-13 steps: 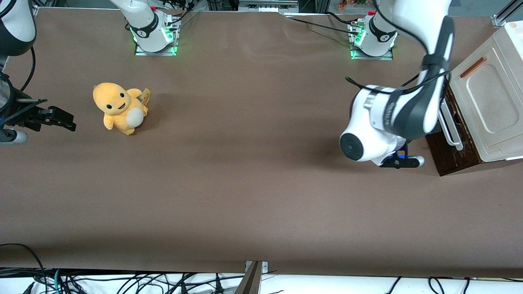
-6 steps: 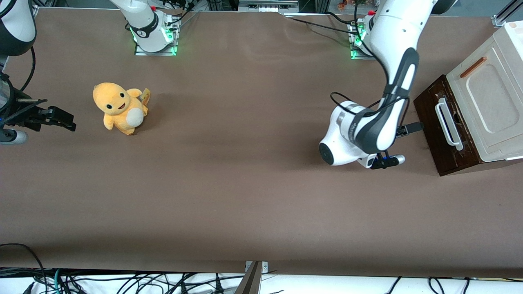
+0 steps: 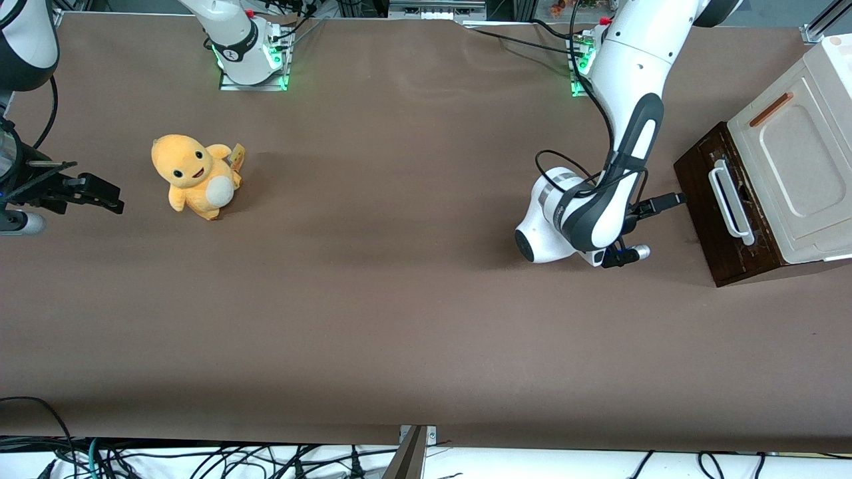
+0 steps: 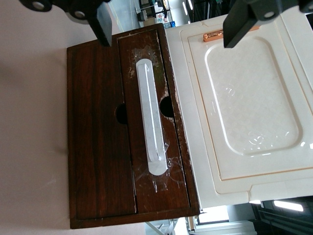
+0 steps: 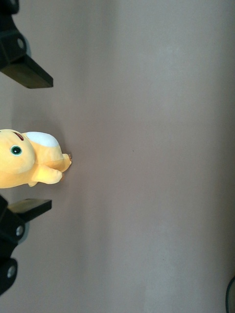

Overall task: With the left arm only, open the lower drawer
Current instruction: 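Move the open left gripper in toward the white drawer handle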

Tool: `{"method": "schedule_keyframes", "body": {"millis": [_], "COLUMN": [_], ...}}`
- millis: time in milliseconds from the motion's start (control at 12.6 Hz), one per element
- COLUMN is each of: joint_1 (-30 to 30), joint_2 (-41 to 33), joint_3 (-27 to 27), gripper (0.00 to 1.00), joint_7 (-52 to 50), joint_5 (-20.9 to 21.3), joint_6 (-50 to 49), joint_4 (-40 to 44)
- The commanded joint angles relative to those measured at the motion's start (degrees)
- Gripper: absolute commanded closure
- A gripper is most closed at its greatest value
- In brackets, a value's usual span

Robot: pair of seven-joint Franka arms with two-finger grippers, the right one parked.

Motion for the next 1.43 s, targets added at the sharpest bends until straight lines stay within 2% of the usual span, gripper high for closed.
{"method": "schedule_keyframes", "body": {"millis": [0,794,1032,1350], "joint_1": [-0.47,3.48,4.63,6.55], "joint_2": [0.43,0.87,0.79,0.61], "joint_3": [0.28,0.37,0.37,0.29], "gripper": [0.0,0.0,0.0,0.01], "joint_7": [-3.13,-7.61,-7.88,-9.46], "joint_5": [1.73,2.17,4.8,5.86], "joint_6": [-0.23,5.48,5.66,6.1], "joint_4": [-1.75,-7.11,-8.34,-8.17]}}
